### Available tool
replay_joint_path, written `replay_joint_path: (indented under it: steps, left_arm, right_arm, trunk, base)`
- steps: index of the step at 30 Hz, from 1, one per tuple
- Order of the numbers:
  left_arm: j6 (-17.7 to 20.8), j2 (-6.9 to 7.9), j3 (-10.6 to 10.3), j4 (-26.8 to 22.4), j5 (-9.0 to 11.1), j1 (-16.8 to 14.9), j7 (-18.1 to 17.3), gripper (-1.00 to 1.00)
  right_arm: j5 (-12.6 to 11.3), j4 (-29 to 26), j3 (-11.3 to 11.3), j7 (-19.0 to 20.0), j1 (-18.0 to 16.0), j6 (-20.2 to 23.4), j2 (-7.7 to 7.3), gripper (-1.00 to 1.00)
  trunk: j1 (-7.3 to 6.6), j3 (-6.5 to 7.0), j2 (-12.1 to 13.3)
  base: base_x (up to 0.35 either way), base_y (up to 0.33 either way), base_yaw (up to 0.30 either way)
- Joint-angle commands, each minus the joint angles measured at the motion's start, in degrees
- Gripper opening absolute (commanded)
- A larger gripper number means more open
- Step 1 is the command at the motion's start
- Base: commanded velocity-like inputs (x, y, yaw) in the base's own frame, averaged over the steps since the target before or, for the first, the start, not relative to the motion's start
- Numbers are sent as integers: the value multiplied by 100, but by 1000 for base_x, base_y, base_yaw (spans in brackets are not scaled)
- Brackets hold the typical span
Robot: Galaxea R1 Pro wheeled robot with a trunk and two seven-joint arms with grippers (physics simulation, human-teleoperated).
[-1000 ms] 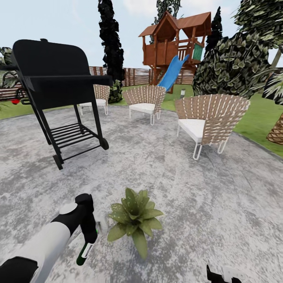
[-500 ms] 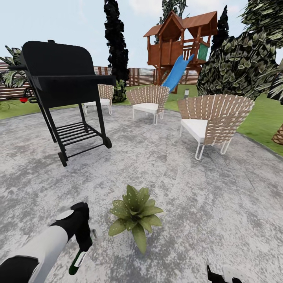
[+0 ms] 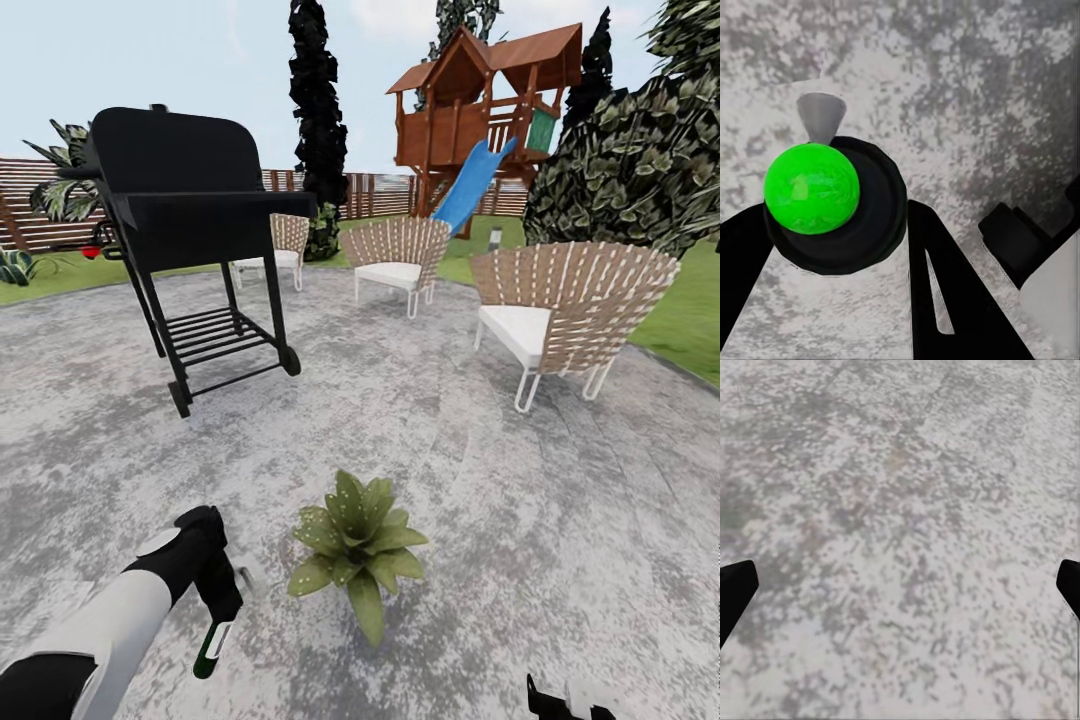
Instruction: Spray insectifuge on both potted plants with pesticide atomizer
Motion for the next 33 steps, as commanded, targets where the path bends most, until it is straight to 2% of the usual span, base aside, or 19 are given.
replay_joint_path:
  steps: [1, 7, 26, 31, 33]
  left_arm:
    - [57, 6, -21, -11, -4, 0, -33, -100]
    - [57, 11, -37, 47, -19, 2, -28, -100]
    - [57, 32, -22, 66, -4, 2, 43, -100]
    - [57, 32, -20, 67, -4, 2, 48, -100]
    - [57, 32, -20, 68, -4, 2, 201, -100]
  right_arm:
    - [-23, -3, 49, -33, -1, -5, -1, 100]
    - [-23, -3, 49, -33, -1, -5, -2, 100]
    - [-23, -1, 49, -33, -1, -5, 6, 100]
    - [-15, 12, 56, -31, -1, -5, -2, 100]
    - [-8, 14, 62, -26, -1, -5, -2, 100]
  trunk:
    - [-1, -5, -2]
    - [-1, -5, -2]
    - [-1, -5, -2]
    - [-1, -5, -2]
    - [-1, -5, -2]
  base:
    - [67, -205, 5]
    - [31, -253, 54]
    - [-93, -237, 269]
    - [-7, -209, 39]
    - [-4, -221, 2]
